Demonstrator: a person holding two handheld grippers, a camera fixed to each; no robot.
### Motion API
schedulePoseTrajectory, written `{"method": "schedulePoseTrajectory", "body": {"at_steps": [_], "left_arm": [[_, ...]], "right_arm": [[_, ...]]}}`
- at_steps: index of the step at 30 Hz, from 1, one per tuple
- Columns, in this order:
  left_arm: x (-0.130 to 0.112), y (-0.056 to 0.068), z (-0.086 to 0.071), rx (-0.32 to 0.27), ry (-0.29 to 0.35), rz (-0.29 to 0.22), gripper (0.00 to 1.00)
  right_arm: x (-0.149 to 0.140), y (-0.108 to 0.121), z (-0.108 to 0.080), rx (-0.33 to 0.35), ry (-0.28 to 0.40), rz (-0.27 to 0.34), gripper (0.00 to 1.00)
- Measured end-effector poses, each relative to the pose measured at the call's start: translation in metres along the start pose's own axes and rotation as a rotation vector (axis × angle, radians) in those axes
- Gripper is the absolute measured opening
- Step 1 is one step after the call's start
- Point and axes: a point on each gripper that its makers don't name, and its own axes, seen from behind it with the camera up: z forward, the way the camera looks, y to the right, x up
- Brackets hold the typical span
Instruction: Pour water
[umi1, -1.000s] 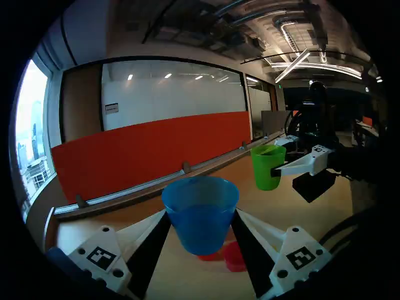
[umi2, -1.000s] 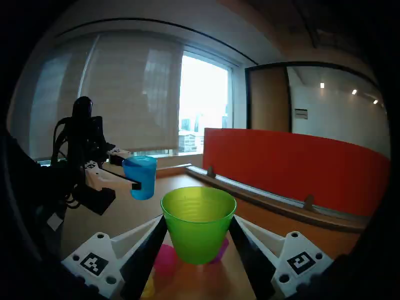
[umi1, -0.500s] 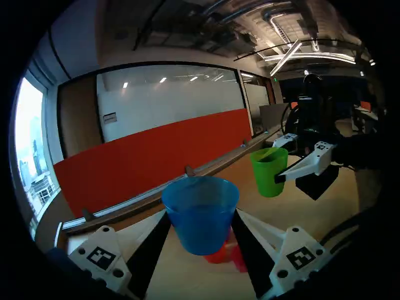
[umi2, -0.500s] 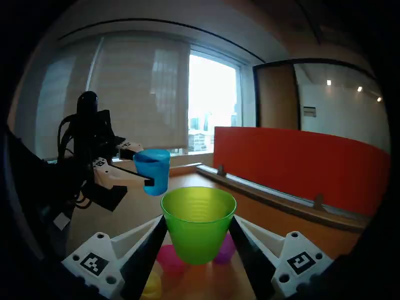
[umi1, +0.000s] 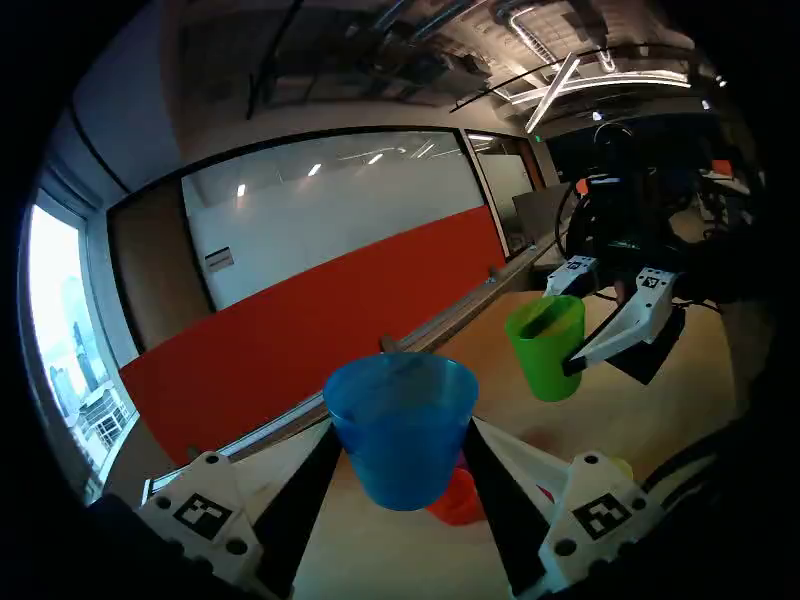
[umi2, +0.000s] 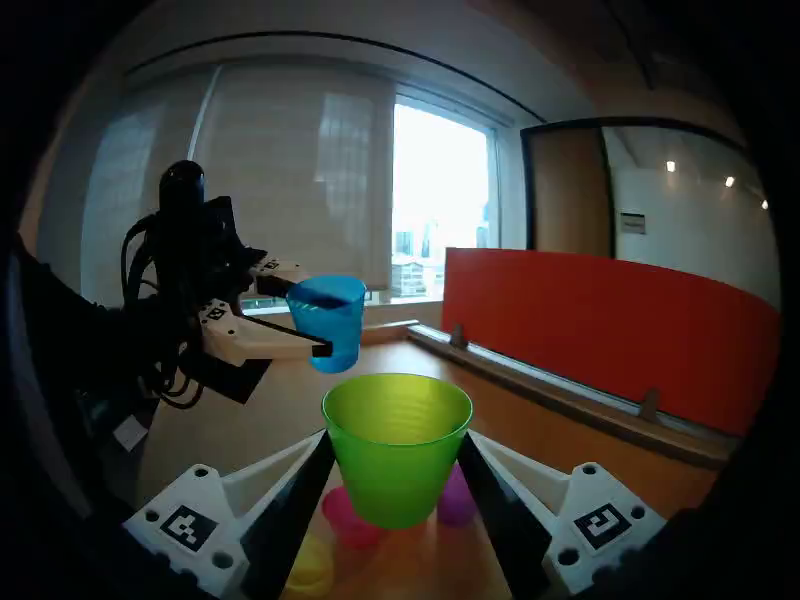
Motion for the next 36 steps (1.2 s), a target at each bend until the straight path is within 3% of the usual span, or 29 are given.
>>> {"method": "schedulePoseTrajectory", "body": {"at_steps": [21,36], "left_arm": [[0.02,0.004,0.002,0.0,0.022,0.186,0.81],[0.034,0.014,0.001,0.0,0.05,0.304,0.81]], "right_arm": [[-0.016,-0.021,0.008,0.054,-0.025,-0.029,0.87],[-0.02,-0.033,0.013,0.086,-0.032,-0.031,0.87]]}}
